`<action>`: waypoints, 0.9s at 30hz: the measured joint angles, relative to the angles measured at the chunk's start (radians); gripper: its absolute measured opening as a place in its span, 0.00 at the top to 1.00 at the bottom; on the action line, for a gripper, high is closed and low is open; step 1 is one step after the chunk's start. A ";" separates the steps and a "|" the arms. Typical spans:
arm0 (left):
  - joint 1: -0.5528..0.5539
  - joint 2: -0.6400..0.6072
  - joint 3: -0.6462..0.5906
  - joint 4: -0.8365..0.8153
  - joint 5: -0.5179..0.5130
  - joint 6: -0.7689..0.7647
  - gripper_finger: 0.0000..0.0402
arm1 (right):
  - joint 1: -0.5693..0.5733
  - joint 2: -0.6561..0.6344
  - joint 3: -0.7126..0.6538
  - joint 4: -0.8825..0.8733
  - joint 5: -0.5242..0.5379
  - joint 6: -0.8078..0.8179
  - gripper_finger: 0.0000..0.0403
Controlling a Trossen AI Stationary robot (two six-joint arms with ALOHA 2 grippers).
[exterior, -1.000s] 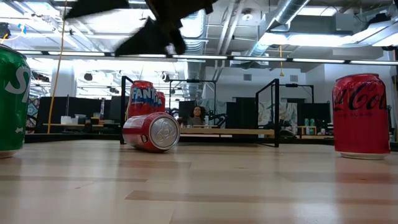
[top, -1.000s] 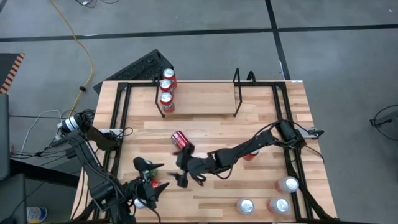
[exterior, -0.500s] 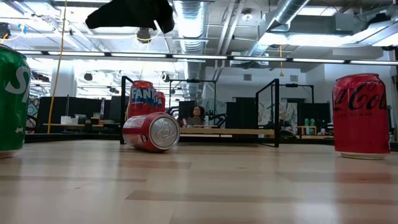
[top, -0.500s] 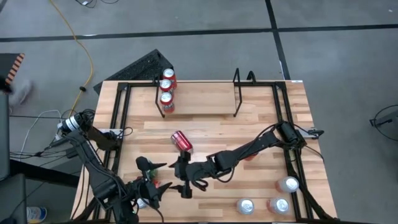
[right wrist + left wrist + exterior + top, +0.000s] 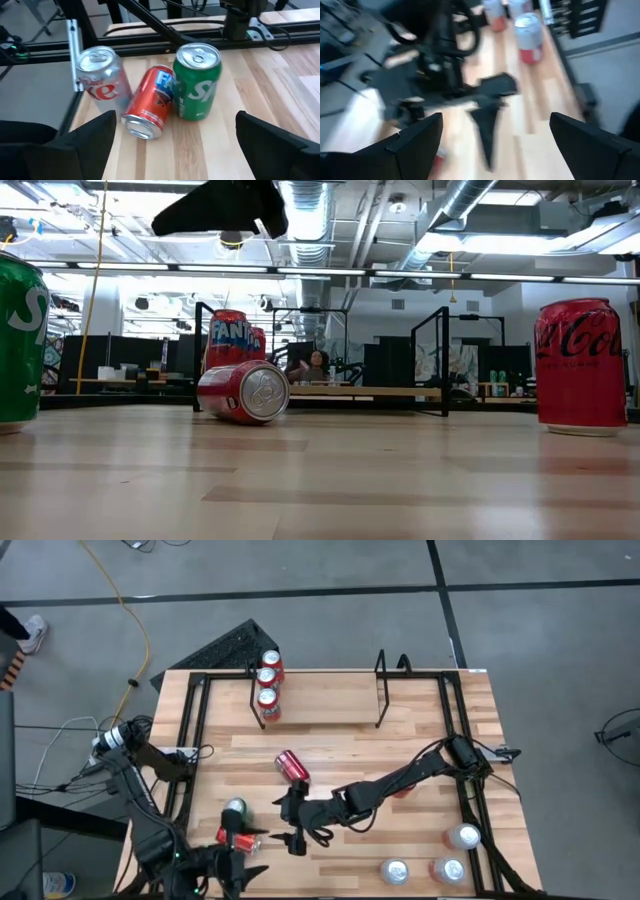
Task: Place canned beverage on shelf
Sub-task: Put the red black soda can on the shelf
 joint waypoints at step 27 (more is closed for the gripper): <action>-0.032 0.000 -0.002 -0.095 -0.061 -0.062 0.12 | -0.017 -0.016 0.015 -0.247 0.199 0.220 0.05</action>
